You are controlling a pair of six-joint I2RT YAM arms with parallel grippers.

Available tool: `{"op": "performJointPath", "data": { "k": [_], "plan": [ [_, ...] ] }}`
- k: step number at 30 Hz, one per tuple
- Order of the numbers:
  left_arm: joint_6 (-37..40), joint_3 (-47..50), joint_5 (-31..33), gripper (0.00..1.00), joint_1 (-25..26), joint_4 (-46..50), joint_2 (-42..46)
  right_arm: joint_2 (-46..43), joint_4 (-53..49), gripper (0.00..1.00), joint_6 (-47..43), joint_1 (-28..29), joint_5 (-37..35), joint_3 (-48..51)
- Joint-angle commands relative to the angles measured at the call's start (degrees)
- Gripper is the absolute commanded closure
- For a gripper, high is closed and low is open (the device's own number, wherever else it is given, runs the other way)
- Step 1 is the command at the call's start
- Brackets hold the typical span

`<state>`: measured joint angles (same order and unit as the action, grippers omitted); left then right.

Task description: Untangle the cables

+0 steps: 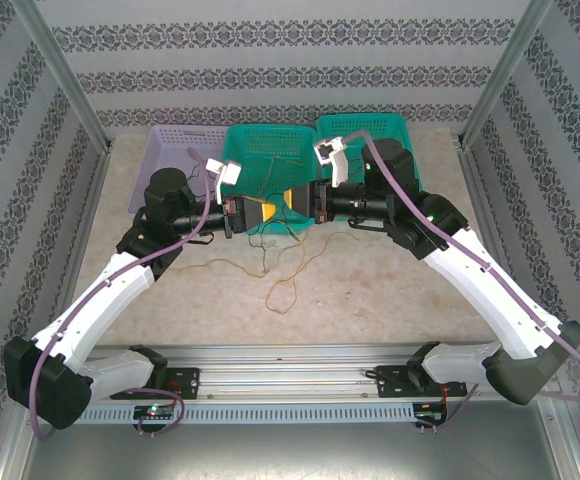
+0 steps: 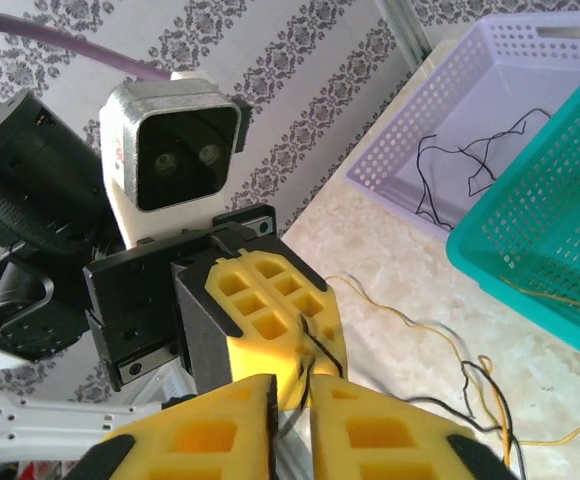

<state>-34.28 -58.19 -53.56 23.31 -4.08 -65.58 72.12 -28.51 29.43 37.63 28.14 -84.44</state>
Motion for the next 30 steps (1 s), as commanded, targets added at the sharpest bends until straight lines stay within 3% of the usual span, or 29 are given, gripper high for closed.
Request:
{"op": "performJointPath", "data": {
  "k": [1,6,9,15,21,25,30],
  "plan": [
    [2.4,-0.5,1.8,1.00,0.8,1.0,2.1,-2.7,0.2,0.66,-1.3,-0.4,-2.2,1.3],
    [2.3,-0.3,3.0,1.00,0.7,0.9,2.5,-7.3,1.2,0.42,-2.4,-2.0,-3.3,6.6],
    [1.7,-0.5,3.2,1.00,0.8,0.4,2.6,-11.3,2.7,0.35,-3.8,-2.6,-4.4,12.7],
    [1.7,-1.2,2.9,1.00,0.8,0.8,2.6,-15.9,4.8,0.33,-5.5,-2.6,-8.3,28.6],
    [4.6,-4.1,5.0,1.00,0.7,5.5,4.5,-17.4,9.4,0.33,-1.4,-1.4,-15.1,43.8],
    [10.1,-10.3,11.3,1.00,0.6,14.2,6.6,-16.7,7.1,0.33,-0.4,-0.4,-21.8,46.4],
    [16.2,-18.8,25.3,1.00,0.5,22.8,7.9,-14.4,5.8,0.33,2.3,-0.4,-24.3,49.3]
  ]
}}
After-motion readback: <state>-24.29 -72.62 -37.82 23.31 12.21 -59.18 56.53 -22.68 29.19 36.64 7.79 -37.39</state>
